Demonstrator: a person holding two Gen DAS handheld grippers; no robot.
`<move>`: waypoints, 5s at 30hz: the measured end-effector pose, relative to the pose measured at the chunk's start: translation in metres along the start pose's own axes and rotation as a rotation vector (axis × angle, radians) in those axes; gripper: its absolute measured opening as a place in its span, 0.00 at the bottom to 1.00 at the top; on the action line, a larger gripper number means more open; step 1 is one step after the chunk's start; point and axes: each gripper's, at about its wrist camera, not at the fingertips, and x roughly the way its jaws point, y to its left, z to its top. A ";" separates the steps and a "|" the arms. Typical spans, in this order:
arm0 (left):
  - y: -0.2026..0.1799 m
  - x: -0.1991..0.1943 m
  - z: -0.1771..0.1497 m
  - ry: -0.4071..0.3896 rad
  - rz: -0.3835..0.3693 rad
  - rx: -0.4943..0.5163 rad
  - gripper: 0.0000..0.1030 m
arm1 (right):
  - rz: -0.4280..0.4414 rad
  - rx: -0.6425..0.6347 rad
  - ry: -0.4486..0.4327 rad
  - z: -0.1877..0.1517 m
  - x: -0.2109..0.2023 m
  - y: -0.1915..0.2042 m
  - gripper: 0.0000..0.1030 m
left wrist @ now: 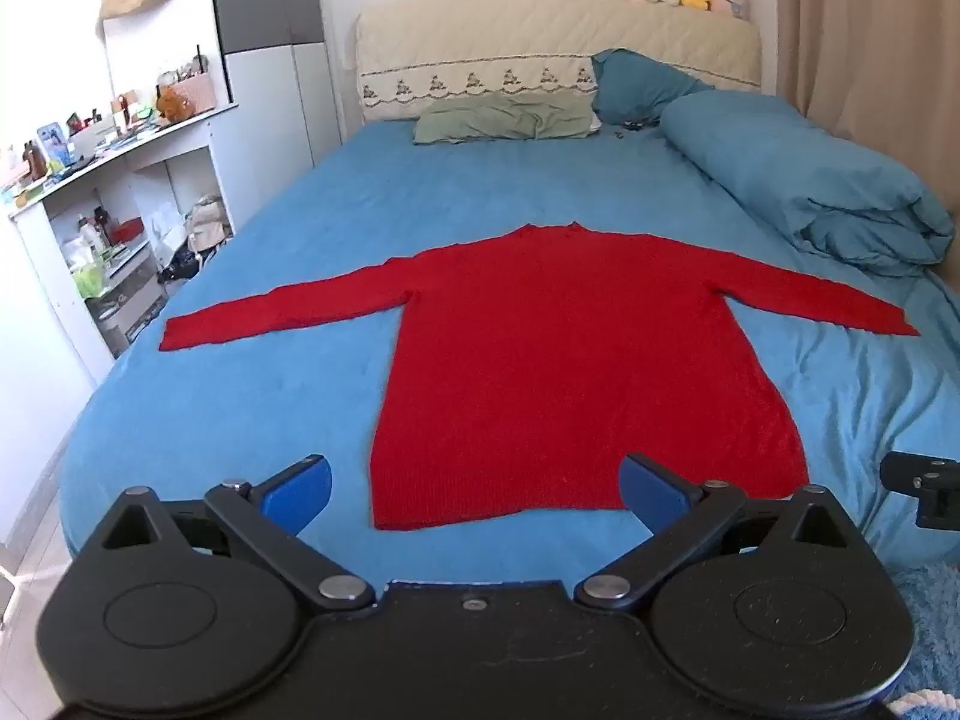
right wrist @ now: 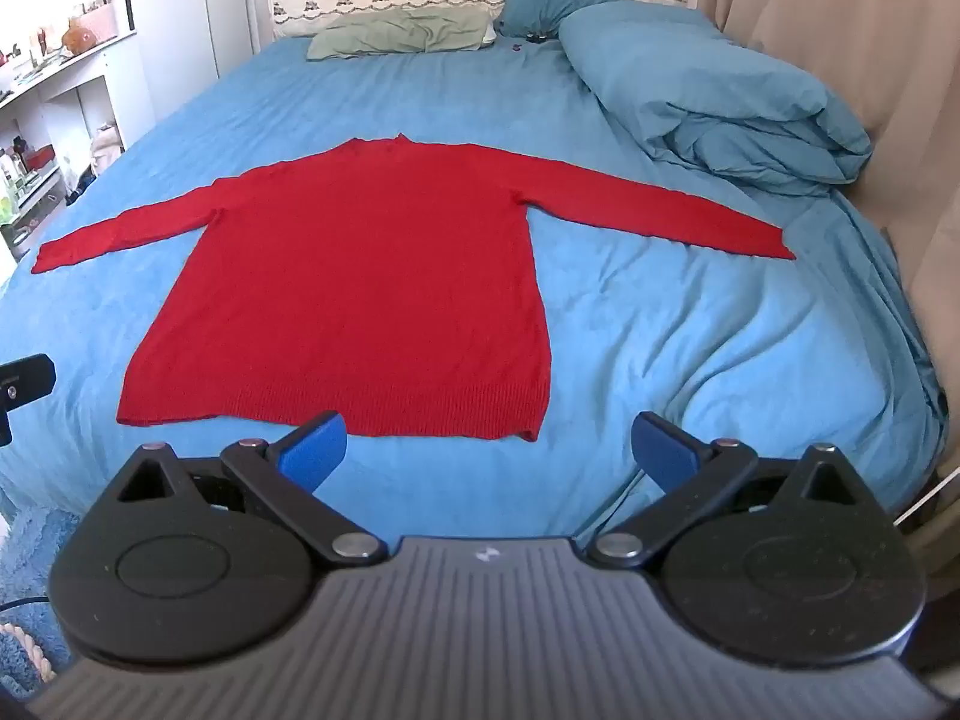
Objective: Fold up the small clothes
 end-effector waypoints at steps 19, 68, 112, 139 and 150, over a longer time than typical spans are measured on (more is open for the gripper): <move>0.004 -0.006 -0.002 -0.018 -0.004 0.058 1.00 | -0.010 0.011 0.009 0.001 -0.003 0.002 1.00; -0.003 -0.008 -0.002 -0.025 0.009 0.057 1.00 | -0.004 0.004 0.011 0.002 -0.005 0.011 1.00; -0.048 0.026 0.104 -0.154 -0.098 0.104 1.00 | -0.096 0.101 -0.103 0.067 0.011 -0.048 1.00; -0.240 0.450 0.238 0.253 -0.298 0.140 1.00 | -0.232 0.708 -0.053 0.148 0.355 -0.291 0.99; -0.273 0.534 0.211 0.414 -0.234 0.141 0.95 | -0.267 0.863 -0.007 0.139 0.422 -0.346 0.66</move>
